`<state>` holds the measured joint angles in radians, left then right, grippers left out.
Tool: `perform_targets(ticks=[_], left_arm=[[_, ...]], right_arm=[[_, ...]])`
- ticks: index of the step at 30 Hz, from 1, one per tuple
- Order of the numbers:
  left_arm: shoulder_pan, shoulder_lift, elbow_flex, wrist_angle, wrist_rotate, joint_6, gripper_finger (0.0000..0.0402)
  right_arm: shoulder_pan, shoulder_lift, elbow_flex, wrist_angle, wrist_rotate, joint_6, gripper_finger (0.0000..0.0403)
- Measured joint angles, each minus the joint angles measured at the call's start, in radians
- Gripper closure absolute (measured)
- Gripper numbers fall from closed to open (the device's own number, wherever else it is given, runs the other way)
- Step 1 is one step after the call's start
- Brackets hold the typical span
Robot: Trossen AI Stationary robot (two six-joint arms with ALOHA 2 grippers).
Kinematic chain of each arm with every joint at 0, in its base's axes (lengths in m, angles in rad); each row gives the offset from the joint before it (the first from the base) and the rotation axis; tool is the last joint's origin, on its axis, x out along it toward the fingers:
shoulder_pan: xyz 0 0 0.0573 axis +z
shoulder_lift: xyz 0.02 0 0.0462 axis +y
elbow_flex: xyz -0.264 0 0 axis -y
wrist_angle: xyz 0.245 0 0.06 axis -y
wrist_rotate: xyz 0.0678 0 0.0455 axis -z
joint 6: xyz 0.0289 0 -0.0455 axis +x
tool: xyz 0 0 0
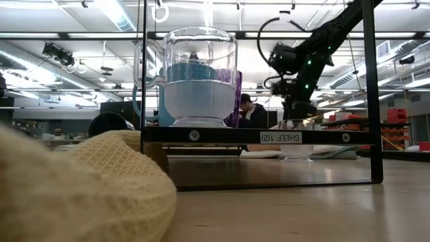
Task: Stack small to large cups/mugs on shelf
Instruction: Put the light orange cup on the shelf
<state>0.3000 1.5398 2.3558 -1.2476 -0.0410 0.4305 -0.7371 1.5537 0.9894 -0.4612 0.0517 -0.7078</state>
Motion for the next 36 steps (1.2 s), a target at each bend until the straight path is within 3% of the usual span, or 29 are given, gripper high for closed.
perform_targets(ticks=[10, 14, 21, 29, 36], left_arm=[[0.0, 0.0, 0.0, -0.007, 0.0, -0.001, 0.0259], [0.0, 0.0, 0.0, -0.007, 0.0, -0.001, 0.0256], [0.0, 0.0, 0.0, -0.007, 0.0, -0.019, 0.0265], [0.0, 0.0, 0.0, -0.008, 0.0, -0.026, 0.0265], [0.0, 0.0, 0.0, -0.012, 0.0, -0.025, 0.026]], right_arm=[[0.0, 0.057, 0.0, 0.132, 0.012, 0.0, 0.0202], [0.0, 0.057, 0.0, 0.151, 0.014, 0.0, 0.0256], [-0.001, 0.056, 0.0, 0.162, 0.014, 0.02, 0.0389], [0.0, 0.039, 0.0, 0.167, 0.08, 0.084, 0.0397], [0.0, -0.046, 0.093, 0.034, 0.095, 0.104, 0.04]])
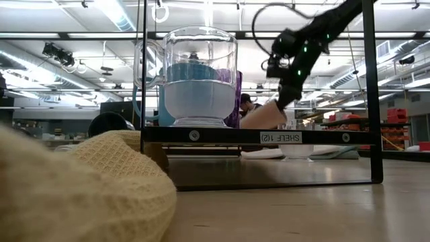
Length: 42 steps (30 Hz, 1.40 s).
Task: Stack small to large cups/mugs on shelf
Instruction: Put the light orange cup on the shelf
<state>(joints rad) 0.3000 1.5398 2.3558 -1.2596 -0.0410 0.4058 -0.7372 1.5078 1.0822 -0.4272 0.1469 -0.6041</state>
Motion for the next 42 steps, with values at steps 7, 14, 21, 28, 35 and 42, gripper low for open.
perform_targets(ticks=[7, 14, 21, 28, 35, 42], left_arm=[[0.0, 0.0, 0.0, -0.001, 0.0, 0.016, 0.0268], [0.0, 0.0, 0.0, -0.001, 0.0, 0.025, 0.026], [0.0, 0.0, 0.0, -0.001, 0.0, 0.024, 0.0256], [0.0, 0.0, 0.0, -0.001, 0.0, 0.005, 0.0266], [0.0, 0.0, 0.0, -0.004, 0.0, -0.008, 0.0265], [0.0, 0.0, 0.0, -0.072, -0.048, -0.009, 0.0255]], right_arm=[[0.001, -0.062, 0.25, -0.373, 0.055, 0.108, 0.04], [0.035, -0.082, 0.521, -0.767, 0.072, 0.257, 0.04], [0.172, -0.082, 0.669, -1.008, 0.025, 0.473, 0.0401], [0.301, -0.057, 0.668, -1.116, -0.14, 0.744, 0.0401], [0.403, -0.007, 0.667, -1.142, -0.327, 0.968, 0.0401], [0.462, 0.071, 0.667, -1.144, -0.425, 1.19, 0.0401]])
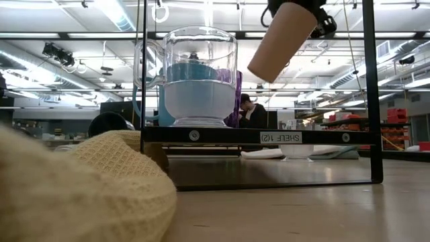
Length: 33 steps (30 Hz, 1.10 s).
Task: Stack small to large cups/mugs on shelf
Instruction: Put the light orange cup on the shelf
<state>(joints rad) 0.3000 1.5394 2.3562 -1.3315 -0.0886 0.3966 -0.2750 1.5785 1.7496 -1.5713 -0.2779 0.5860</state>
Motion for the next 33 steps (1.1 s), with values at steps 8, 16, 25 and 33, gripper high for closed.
perform_targets(ticks=[8, 16, 25, 33], left_arm=[[0.001, -0.004, 0.0, -0.12, -0.047, 0.011, 0.0258], [0.013, -0.033, 0.0, -0.141, -0.049, 0.011, 0.0269], [0.013, -0.089, 0.0, -0.14, -0.049, 0.008, 0.0263], [0.013, -0.127, 0.0, -0.138, -0.049, 0.008, 0.027]], right_arm=[[0.005, 0.112, 0.036, 0.0, -0.015, 0.147, 0.0401], [0.006, 0.218, 0.268, 0.001, 0.055, 0.257, 0.0401], [0.037, 0.243, 0.307, 0.0, -0.005, 0.343, 0.0403], [0.043, 0.268, 0.306, 0.001, -0.033, 0.403, 0.0403]])
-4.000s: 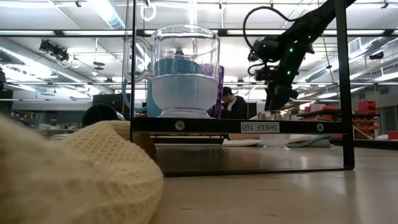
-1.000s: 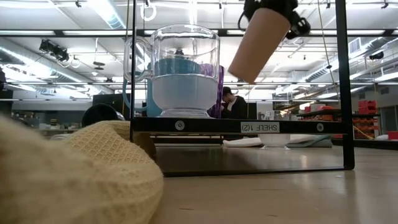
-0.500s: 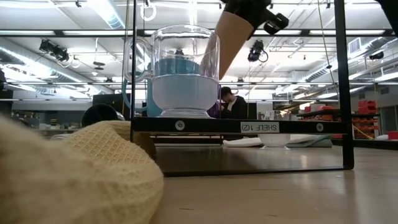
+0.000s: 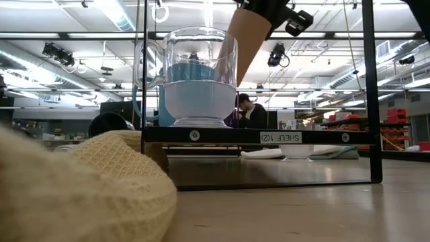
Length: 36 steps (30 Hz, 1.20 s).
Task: Stack small to large cups/mugs on shelf
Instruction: Put the light orange cup on the shelf
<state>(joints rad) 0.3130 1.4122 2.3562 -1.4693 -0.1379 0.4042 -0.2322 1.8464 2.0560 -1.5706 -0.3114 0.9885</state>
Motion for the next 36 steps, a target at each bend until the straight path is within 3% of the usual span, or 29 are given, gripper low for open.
perform_targets(ticks=[18, 27, 36], left_arm=[[0.0, -0.006, 0.0, -0.003, 0.0, -0.001, 0.0264], [0.0, -0.011, 0.0, -0.003, 0.0, 0.0, 0.0264], [0.0, -0.015, 0.0, -0.003, 0.0, 0.0, 0.0259]], right_arm=[[-0.04, 0.056, -0.002, 0.0, -0.043, 0.133, 0.0403], [-0.001, 0.046, -0.2, -0.003, -0.123, 0.15, 0.0403], [-0.029, 0.046, -0.212, 0.001, -0.149, 0.153, 0.0403]])
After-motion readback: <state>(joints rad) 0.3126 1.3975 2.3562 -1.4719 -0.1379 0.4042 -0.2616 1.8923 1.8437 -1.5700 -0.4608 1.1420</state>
